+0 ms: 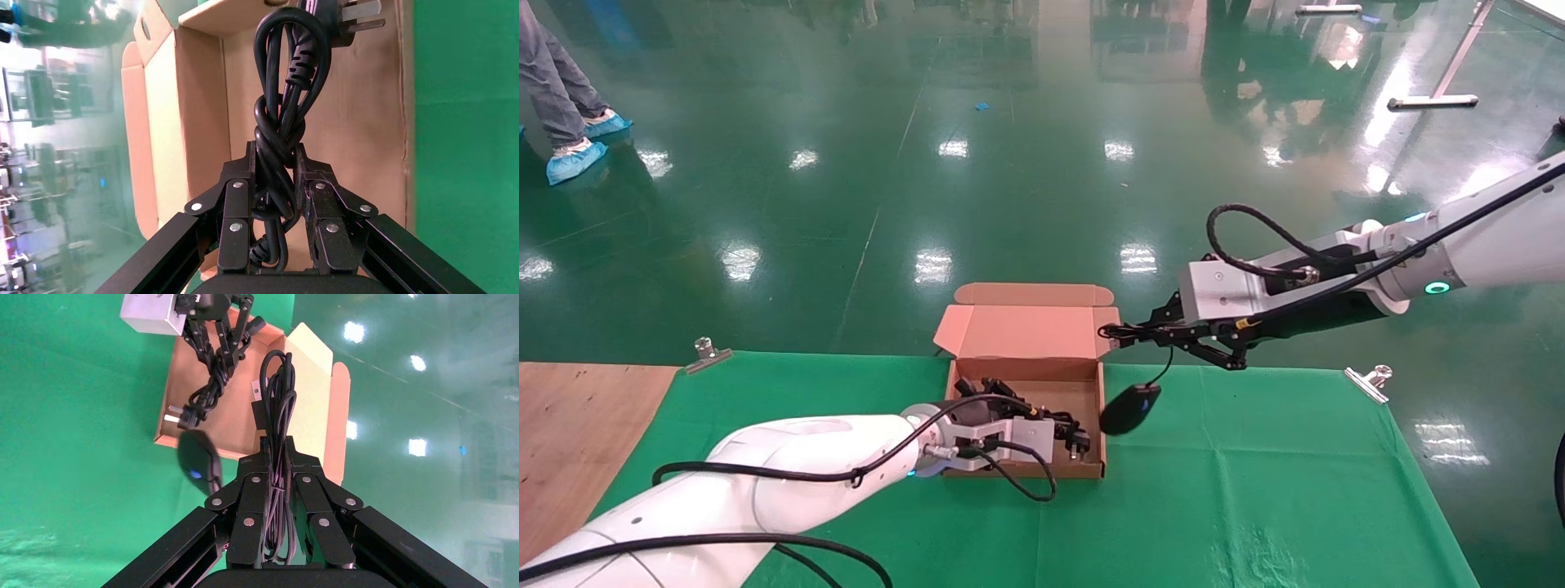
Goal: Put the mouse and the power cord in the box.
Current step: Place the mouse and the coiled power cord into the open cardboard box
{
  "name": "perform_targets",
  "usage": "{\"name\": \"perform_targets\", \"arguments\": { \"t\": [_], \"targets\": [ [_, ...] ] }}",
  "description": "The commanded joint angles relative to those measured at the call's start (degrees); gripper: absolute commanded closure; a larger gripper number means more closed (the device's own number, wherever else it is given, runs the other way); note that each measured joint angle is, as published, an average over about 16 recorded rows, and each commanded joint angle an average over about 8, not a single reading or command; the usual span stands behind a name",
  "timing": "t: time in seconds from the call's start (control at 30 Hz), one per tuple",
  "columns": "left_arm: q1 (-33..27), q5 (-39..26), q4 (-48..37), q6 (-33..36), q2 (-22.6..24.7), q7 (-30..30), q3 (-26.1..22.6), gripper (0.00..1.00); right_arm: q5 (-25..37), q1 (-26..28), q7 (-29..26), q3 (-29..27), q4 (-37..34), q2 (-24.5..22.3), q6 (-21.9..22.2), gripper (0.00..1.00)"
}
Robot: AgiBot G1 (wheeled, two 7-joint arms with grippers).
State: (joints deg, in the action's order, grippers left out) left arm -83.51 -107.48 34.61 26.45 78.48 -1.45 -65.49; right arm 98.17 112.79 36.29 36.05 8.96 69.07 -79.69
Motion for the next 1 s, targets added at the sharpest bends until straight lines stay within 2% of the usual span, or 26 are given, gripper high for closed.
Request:
{"name": "perform_targets", "arguments": {
  "t": [0.03,0.1,0.17,0.37,0.43,1.0],
  "targets": [
    [-0.1,1.0,-0.1,-0.3,0.0,1.3,-1.3,1.0,0.0,-0.1,0.0,0.0,0.0,-0.2,0.0,1.0],
    [-0.4,2.0,-0.2,-1.0,0.0,1.6,-2.2,1.0,-0.1,-0.4,0.1,0.0,0.1,-0.2,0.0,1.0],
    [-0.7,2.8,-0.3,-1.5,0.0,1.7,-3.2,0.92,-0.1,-0.6,0.3,-0.1,0.1,-0.2,-0.1,1.0],
    [-1.3,5.2,-0.6,-2.1,-0.1,0.4,-6.1,0.17,-0.3,-1.2,0.6,-0.2,0.1,-0.4,-0.2,1.0],
    [-1.5,6.3,-0.7,-2.1,-0.1,-0.1,-6.8,0.0,-0.3,-1.3,0.6,-0.2,0.1,-0.5,-0.3,1.0],
    [-2.7,13.6,-2.0,-3.1,-0.1,-3.3,-11.1,0.0,-0.7,-1.3,0.3,-0.4,0.2,-0.1,-0.9,1.0]
  ]
}}
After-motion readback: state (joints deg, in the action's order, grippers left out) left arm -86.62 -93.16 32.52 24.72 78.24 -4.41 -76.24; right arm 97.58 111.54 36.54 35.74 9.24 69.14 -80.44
